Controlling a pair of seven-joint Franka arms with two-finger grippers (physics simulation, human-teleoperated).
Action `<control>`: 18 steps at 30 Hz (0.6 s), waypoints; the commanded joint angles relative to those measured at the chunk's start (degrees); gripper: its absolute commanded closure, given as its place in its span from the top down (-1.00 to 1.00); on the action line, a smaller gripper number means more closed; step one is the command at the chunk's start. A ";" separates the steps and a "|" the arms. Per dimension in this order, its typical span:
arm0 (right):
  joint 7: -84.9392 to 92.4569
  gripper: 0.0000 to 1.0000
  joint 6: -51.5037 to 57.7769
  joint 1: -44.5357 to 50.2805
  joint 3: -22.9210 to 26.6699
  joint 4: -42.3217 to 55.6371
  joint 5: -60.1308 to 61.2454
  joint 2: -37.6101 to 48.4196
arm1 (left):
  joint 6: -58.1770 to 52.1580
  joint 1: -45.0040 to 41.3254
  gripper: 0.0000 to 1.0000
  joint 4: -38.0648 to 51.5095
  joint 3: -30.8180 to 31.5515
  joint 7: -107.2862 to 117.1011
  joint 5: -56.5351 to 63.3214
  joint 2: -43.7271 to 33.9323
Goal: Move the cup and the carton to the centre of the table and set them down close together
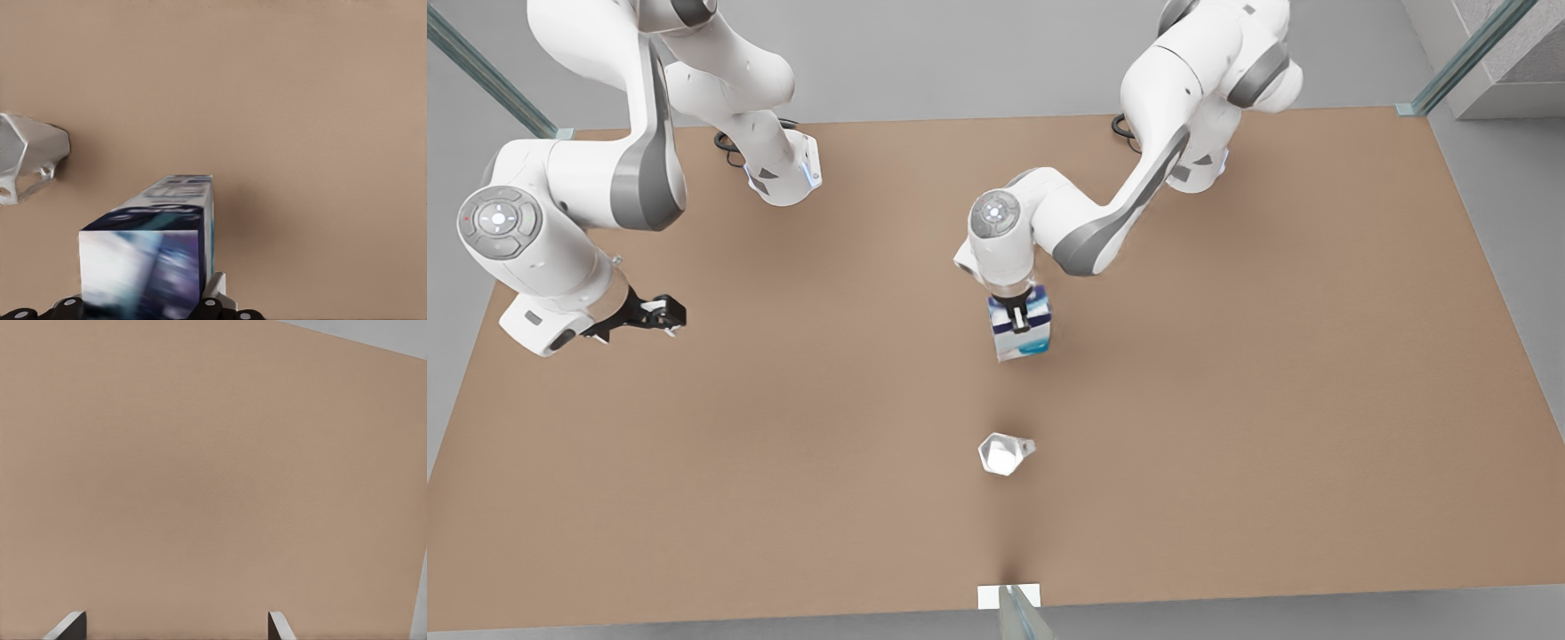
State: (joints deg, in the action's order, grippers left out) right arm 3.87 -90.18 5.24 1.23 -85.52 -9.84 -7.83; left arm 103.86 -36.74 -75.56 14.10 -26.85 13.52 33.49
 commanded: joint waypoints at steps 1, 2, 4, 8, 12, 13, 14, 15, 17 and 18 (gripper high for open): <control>0.00 1.00 0.00 -0.05 0.00 0.00 0.00 0.00 | -0.23 -0.17 -0.21 1.02 -0.04 -0.04 -5.00 0.52; 0.09 1.00 0.00 -0.14 0.00 0.00 0.00 0.00 | 0.38 -0.88 -0.21 2.35 -0.13 0.13 -5.00 1.67; 0.00 1.00 0.00 -0.32 0.00 0.00 0.00 0.00 | 3.54 -1.40 -0.21 4.90 -0.39 1.54 -5.00 4.21; 0.00 1.00 0.09 -0.40 0.00 0.00 0.00 0.00 | 5.74 -1.93 -0.21 5.25 -0.65 2.59 -4.56 5.71; 0.00 1.00 0.09 -0.40 0.00 0.00 0.00 0.00 | 6.71 -5.53 -0.21 5.25 -4.87 -1.70 -0.78 6.68; 0.00 1.00 0.09 -0.40 0.00 0.00 0.00 0.00 | 6.97 -6.06 -0.21 5.25 -5.66 -3.91 -0.78 6.85; 0.09 1.00 0.09 -0.40 0.00 0.00 0.00 0.00 | 6.97 -6.33 -0.21 5.25 -5.66 -4.00 -0.78 6.85; 0.09 1.00 0.09 -0.40 0.00 0.00 0.00 0.00 | 6.97 -6.59 -0.20 5.25 -5.75 -4.00 -0.78 7.03; 0.09 1.00 0.09 -0.40 0.00 0.00 0.00 0.00 | 9.08 -6.59 -0.15 4.37 -5.75 -3.91 -1.22 7.38; 0.09 1.00 0.09 -0.40 0.00 0.00 0.00 0.00 | 9.08 -6.50 -0.13 4.28 -5.75 -3.56 -1.48 7.91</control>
State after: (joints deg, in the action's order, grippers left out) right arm 3.95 -90.09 4.83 1.23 -85.54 -9.84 -7.83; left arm 113.26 -43.07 -71.29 8.38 -30.25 18.02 41.70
